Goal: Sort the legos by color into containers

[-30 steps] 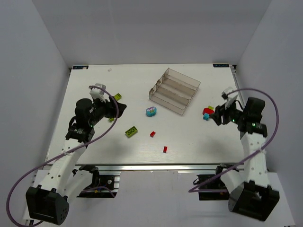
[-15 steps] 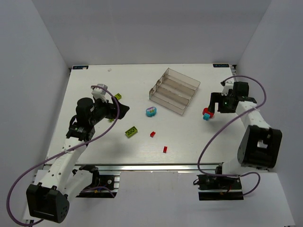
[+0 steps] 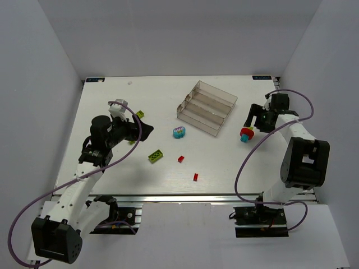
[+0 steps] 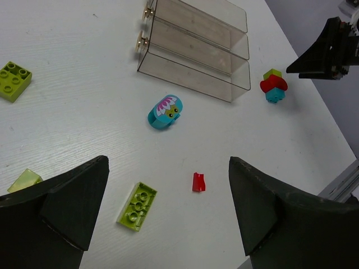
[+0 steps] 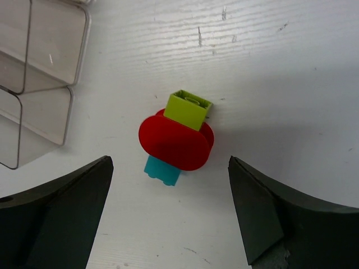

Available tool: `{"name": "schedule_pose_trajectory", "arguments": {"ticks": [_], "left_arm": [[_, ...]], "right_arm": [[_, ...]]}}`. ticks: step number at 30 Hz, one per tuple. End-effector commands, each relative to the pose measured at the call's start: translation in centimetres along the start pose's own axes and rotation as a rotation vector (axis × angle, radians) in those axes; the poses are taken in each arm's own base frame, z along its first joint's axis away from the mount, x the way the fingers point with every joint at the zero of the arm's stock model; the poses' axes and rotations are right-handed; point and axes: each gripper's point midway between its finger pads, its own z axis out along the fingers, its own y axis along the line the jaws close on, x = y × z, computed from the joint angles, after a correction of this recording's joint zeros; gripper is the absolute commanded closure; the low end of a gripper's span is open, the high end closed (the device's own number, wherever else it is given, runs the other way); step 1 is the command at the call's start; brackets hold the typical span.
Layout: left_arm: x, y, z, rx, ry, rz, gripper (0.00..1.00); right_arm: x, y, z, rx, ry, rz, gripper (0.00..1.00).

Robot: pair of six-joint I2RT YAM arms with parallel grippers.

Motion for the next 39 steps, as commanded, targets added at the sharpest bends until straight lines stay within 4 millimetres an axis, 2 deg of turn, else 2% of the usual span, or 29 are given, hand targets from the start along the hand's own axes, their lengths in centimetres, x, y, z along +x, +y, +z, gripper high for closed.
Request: {"name": "schedule_pose_trajectory", "arguments": {"ticks": [1, 12, 18, 25, 35, 37, 38, 39], "left_arm": [[-1.3, -1.1, -0.1, 0.041, -0.023, 0.016, 0.03], [-1.1, -1.2, 0.0, 0.048, -0.014, 0.014, 0.03], [-0.9, -1.1, 0.1, 0.046, -0.009, 0.013, 0.03], [-1.0, -1.0, 0.1, 0.043, -0.010, 0.013, 0.02], [-1.0, -1.1, 0.1, 0.044, -0.010, 0.014, 0.03], [-1.0, -1.0, 0.1, 0.043, -0.010, 0.013, 0.03], [-1.0, -1.0, 0.0, 0.041, -0.012, 0.015, 0.03], [-1.0, -1.0, 0.1, 0.041, -0.011, 0.014, 0.03]], "right_arm": [[-0.9, 1.2, 0.8, -0.044, 0.031, 0.062, 0.11], [-0.7, 1.2, 2.8, 0.031, 0.076, 0.077, 0.11], [0.5, 1.1, 4.1, 0.073, 0.129, 0.093, 0.11], [1.3, 0.6, 4.2, 0.134, 0.159, 0.088, 0.11], [1.0, -0.5, 5.0, 0.231, 0.151, 0.074, 0.13], [1.2, -0.5, 5.1, 0.231, 0.158, 0.074, 0.15], [1.4, 0.4, 5.3, 0.226, 0.162, 0.050, 0.16], [1.5, 0.5, 5.4, 0.224, 0.163, 0.045, 0.17]]}}
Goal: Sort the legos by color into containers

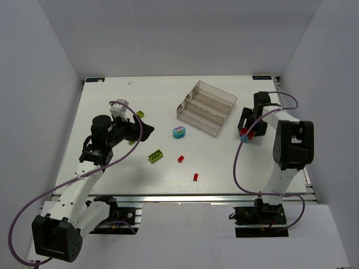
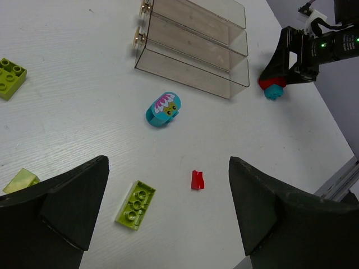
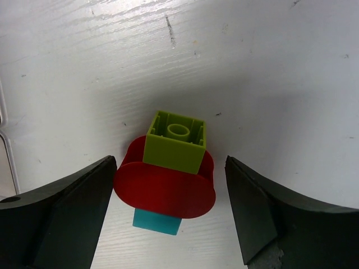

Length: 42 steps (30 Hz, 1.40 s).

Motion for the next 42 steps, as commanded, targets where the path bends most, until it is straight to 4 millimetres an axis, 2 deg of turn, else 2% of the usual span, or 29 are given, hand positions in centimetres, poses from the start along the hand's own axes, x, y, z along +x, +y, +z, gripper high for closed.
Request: {"name": "schedule_pose_trajectory", "arguments": {"ticks": [1, 19, 22, 25, 27, 28, 30, 31, 32, 33, 35, 36, 37, 39, 40, 42], "left_arm": [[-1.4, -1.0, -0.2, 0.032, -0.030, 0.021, 0.03], [-1.5, -1.1, -0.3, 0.034, -0.032, 0.022, 0.03], [-1.5, -1.1, -0.3, 0.033, -0.033, 0.022, 0.02], [-1.5, -1.1, -0.3, 0.031, -0.033, 0.022, 0.03], [-1.4, -1.1, -0.3, 0.034, -0.031, 0.020, 0.03], [-1.5, -1.1, -0.3, 0.036, -0.033, 0.023, 0.03], [-1.5, -1.3, -0.3, 0.044, -0.033, 0.024, 0.03], [-1.5, -1.6, -0.4, 0.063, -0.032, 0.029, 0.04], [-1.5, -1.9, -0.4, 0.081, -0.033, 0.032, 0.04], [-1.5, -2.3, -0.4, 0.102, -0.036, 0.036, 0.05], [-1.2, -3.7, -0.5, 0.188, -0.030, 0.034, 0.05], [-1.2, -4.1, -0.5, 0.218, -0.031, 0.026, 0.05], [-1.6, -5.3, -0.5, 0.283, -0.042, 0.008, 0.06], [-0.8, -6.1, -0.1, 0.343, -0.020, -0.035, 0.09], [-1.3, -7.1, 0.0, 0.393, -0.046, -0.038, 0.09], [-0.7, -8.0, 0.5, 0.428, -0.020, -0.112, 0.12]], "right_arm": [[-0.7, 0.8, -0.3, 0.018, -0.018, -0.011, 0.17], [-0.1, 0.6, -1.0, 0.035, -0.048, -0.021, 0.20], [0.0, 0.6, -0.7, 0.036, -0.039, -0.017, 0.27], [0.0, 0.6, -0.9, 0.029, -0.041, -0.016, 0.40], [0.0, 0.5, -1.0, 0.025, -0.048, -0.016, 0.52], [-0.1, 0.8, -1.2, 0.008, -0.053, -0.022, 0.64], [-0.4, 1.2, -1.5, -0.018, -0.062, -0.046, 0.76], [-0.8, 1.8, -2.2, -0.052, -0.081, -0.053, 0.82], [-1.5, 2.2, -2.6, -0.074, -0.109, -0.060, 0.95], [-1.9, 2.6, -3.2, -0.100, -0.130, -0.088, 1.00], [-3.4, 4.5, -5.5, -0.211, -0.205, -0.122, 1.00], [-3.4, 5.3, -5.6, -0.253, -0.207, -0.155, 1.00], [-4.3, 6.7, -8.2, -0.333, -0.274, -0.177, 1.00], [-4.6, 8.0, -10.2, -0.422, -0.312, -0.203, 1.00], [-4.5, 9.0, -12.0, -0.484, -0.336, -0.206, 1.00], [-4.8, 10.6, -14.1, -0.572, -0.376, -0.215, 1.00]]}}
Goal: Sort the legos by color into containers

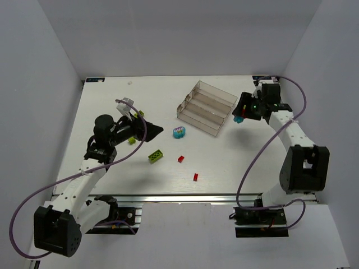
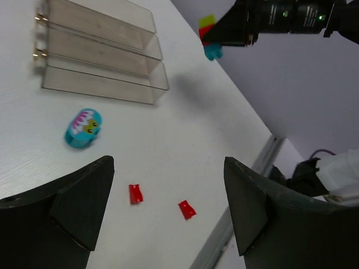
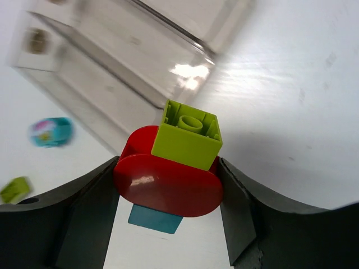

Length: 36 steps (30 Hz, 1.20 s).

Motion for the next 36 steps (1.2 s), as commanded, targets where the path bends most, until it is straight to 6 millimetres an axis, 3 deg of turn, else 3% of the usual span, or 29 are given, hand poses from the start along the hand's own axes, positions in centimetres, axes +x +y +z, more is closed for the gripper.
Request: {"name": "schedule_pose_trajectory", "arguments": {"ticks": [1, 6, 7, 8, 9, 10, 11, 13, 14, 16, 18, 19, 20, 23, 26, 36], "left_arm": [[0.2, -3.9, 1.3, 0.176, -0.004, -0.063, 0.12], [-1.8, -7.3, 3.5, 0.234, -0.162, -0.098, 0.02], [-1.2, -7.0, 4.7, 0.223, -0.159, -0.129, 0.02], [-0.6, -8.2, 5.5, 0.248, -0.152, -0.133, 0.02], [-1.6, -8.3, 6.6, 0.232, -0.199, -0.132, 0.02], [-0.5, -7.8, 8.3, 0.209, -0.179, -0.140, 0.02], [0.2, -9.2, 9.2, 0.233, -0.172, -0.130, 0.02], [-0.3, -9.2, 11.6, 0.186, -0.228, -0.101, 0.02], [0.0, -10.3, 12.2, 0.192, -0.238, -0.091, 0.02], [-1.7, -10.3, 13.5, 0.127, -0.327, -0.044, 0.02], [-0.9, -10.3, 14.9, 0.075, -0.351, -0.023, 0.02], [-2.5, -10.2, 15.5, 0.026, -0.402, -0.016, 0.02], [-1.4, -10.0, 16.5, -0.005, -0.382, -0.008, 0.02], [-2.9, -9.5, 17.5, -0.083, -0.448, 0.024, 0.02], [-3.9, -11.1, 18.6, -0.071, -0.470, 0.050, 0.02], [-3.3, -11.1, 21.3, -0.131, -0.414, 0.055, 0.02]], "right_arm": [[-3.1, 6.1, -3.6, -0.277, -0.130, -0.019, 1.00], [-4.8, 10.6, -6.5, -0.497, -0.170, 0.158, 1.00], [-5.6, 11.7, -7.3, -0.563, -0.201, 0.163, 1.00], [-5.4, 12.5, -7.6, -0.591, -0.169, 0.241, 1.00], [-6.1, 13.3, -8.1, -0.628, -0.183, 0.251, 1.00], [-6.7, 13.8, -8.5, -0.653, -0.199, 0.265, 1.00], [-7.1, 14.4, -8.9, -0.673, -0.189, 0.324, 1.00], [-8.0, 15.1, -9.7, -0.707, -0.210, 0.361, 1.00], [-8.6, 15.5, -10.2, -0.731, -0.205, 0.435, 1.00], [-9.1, 15.7, -11.0, -0.761, -0.242, 0.489, 1.00], [-10.1, 16.3, -12.2, -0.787, -0.280, 0.548, 1.00], [-10.3, 16.5, -12.4, -0.791, -0.277, 0.564, 1.00], [-10.0, 16.4, -12.0, -0.774, -0.246, 0.595, 1.00], [-10.2, 16.6, -11.9, -0.744, -0.224, 0.620, 1.00], [-10.1, 16.2, -11.7, -0.715, -0.226, 0.629, 1.00], [-9.9, 15.3, -10.7, -0.618, -0.244, 0.674, 1.00]]}}
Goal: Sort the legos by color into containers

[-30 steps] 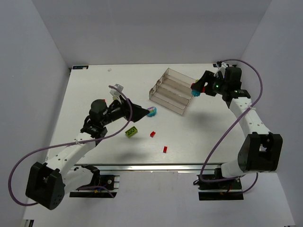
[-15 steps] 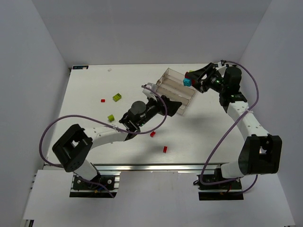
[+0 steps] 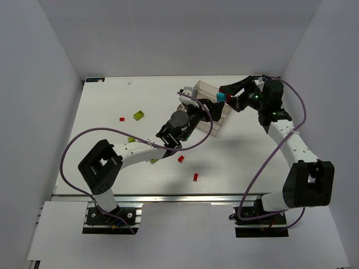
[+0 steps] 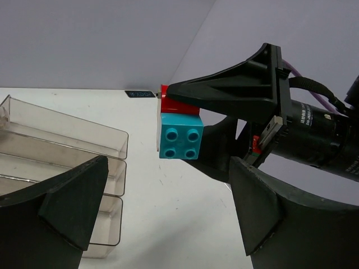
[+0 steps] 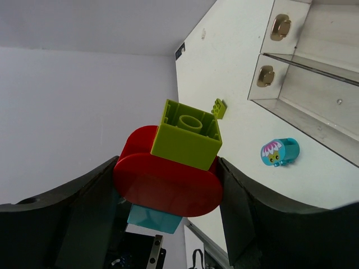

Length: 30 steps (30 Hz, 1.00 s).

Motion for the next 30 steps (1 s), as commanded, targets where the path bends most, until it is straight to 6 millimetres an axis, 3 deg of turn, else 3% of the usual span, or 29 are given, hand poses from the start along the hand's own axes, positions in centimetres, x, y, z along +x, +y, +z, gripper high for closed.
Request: {"name": "schedule_pose_trajectory", "arguments": {"ticks": [1, 3, 4, 5, 12, 20, 26, 27, 30], "left_arm": [[-1.2, -0.5, 0.8, -0.030, -0.008, -0.003, 0.02], [-0.3, -0.4, 1.1, -0.043, 0.030, -0.010, 0.02], [-0.9, -1.0, 1.6, -0.036, 0.027, -0.032, 0.02], [0.4, -0.6, 1.7, -0.058, 0.072, -0.030, 0.02], [0.5, -1.6, 2.9, -0.054, 0.142, -0.085, 0.02], [0.3, 0.0, 3.1, -0.116, 0.120, -0.052, 0.03], [1.2, -0.2, 3.5, -0.123, 0.138, -0.049, 0.24], [1.2, -0.2, 3.5, -0.123, 0.135, -0.050, 0.27], [1.3, -0.3, 3.6, -0.114, 0.138, -0.054, 0.32]], "right_arm": [[-1.4, 3.1, -0.8, -0.035, -0.072, -0.033, 1.00], [-1.7, 2.9, -0.6, -0.004, -0.081, -0.038, 1.00], [-1.8, 2.9, -0.5, 0.009, -0.084, -0.037, 1.00], [-1.7, 2.3, -0.4, 0.038, -0.077, -0.027, 1.00], [-1.9, 1.8, 0.4, 0.065, -0.049, -0.014, 1.00], [-1.0, 1.3, 0.6, 0.063, -0.021, -0.032, 1.00], [-0.9, 1.2, 0.5, 0.058, -0.011, -0.033, 1.00], [-0.1, 1.4, 0.8, 0.054, 0.006, -0.037, 1.00], [-0.7, 1.2, 0.6, 0.052, -0.001, -0.035, 1.00]]}}
